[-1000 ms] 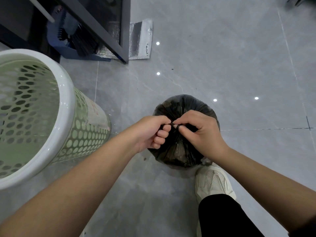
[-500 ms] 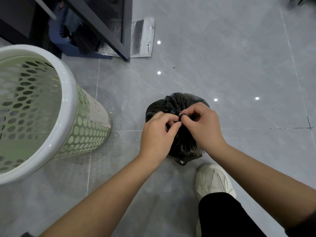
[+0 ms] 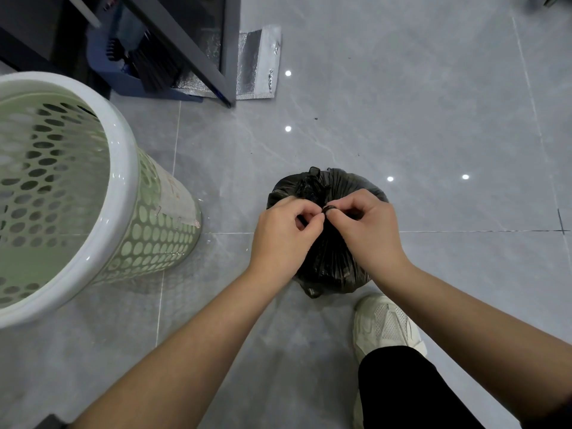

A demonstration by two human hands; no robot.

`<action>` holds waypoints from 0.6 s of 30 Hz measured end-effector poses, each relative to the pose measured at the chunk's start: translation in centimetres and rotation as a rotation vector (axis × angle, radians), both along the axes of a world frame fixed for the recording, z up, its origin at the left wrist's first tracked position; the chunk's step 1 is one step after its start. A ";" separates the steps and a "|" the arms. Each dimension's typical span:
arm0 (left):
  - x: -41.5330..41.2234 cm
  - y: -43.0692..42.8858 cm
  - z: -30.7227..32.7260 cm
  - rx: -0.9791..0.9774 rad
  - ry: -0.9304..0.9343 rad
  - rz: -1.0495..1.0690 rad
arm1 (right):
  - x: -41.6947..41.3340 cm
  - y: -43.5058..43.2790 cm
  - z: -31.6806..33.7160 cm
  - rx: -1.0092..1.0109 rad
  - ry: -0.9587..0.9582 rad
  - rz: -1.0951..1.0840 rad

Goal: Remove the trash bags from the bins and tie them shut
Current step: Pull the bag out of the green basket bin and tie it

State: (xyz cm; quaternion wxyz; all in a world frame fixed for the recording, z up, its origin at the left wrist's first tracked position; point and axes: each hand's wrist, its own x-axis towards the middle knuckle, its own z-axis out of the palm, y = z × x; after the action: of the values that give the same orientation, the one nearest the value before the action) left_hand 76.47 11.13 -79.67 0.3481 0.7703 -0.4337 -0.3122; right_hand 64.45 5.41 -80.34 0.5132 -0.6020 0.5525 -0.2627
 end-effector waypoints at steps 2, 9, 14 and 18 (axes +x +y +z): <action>0.0 0.0 0.2 0.030 0.066 0.006 | -0.1 0.2 0.0 0.005 0.001 -0.017; -0.3 -0.1 1.2 0.080 0.165 0.058 | -0.1 0.6 0.1 0.036 -0.012 -0.054; 0.4 -0.4 0.9 0.058 0.080 0.027 | -0.4 0.6 0.3 0.073 -0.059 0.020; 1.1 -0.5 0.7 0.052 0.012 -0.073 | -1.0 0.2 0.6 0.302 -0.177 0.115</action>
State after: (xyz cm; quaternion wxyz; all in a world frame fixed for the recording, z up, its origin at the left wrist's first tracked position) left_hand 77.53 10.68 -78.94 0.3188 0.7609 -0.4511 -0.3405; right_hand 63.40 5.63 -79.70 0.6587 -0.5231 0.5030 -0.1988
